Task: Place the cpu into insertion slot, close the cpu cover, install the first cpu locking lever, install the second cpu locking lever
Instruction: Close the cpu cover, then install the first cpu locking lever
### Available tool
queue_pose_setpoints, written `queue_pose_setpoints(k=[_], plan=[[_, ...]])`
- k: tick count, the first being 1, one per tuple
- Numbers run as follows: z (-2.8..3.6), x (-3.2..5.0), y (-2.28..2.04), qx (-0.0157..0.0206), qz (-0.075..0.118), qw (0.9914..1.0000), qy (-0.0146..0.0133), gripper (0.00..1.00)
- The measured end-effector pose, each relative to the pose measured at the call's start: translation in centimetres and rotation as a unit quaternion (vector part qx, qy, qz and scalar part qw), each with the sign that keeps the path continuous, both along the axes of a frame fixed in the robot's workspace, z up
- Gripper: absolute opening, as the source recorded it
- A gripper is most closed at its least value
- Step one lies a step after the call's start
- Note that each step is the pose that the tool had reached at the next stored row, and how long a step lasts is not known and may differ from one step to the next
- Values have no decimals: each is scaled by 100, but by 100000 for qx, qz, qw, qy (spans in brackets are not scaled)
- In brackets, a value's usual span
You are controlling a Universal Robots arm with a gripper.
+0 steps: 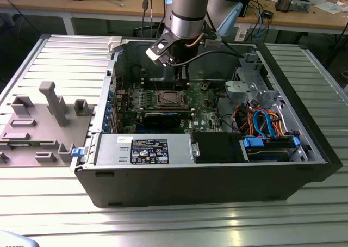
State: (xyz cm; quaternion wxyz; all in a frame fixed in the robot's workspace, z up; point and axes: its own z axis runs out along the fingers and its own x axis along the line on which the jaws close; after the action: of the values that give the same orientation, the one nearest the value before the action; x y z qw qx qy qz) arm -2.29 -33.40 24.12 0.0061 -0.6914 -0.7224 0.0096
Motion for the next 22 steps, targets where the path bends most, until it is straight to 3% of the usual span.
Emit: queue_pose_setpoints(k=[9,18,22], plan=[[176,0,0,-2,-1,100000,2,11],[185,0,0,-1,95,100000,3,11],[185,0,0,-3,1662,99986,4,11]])
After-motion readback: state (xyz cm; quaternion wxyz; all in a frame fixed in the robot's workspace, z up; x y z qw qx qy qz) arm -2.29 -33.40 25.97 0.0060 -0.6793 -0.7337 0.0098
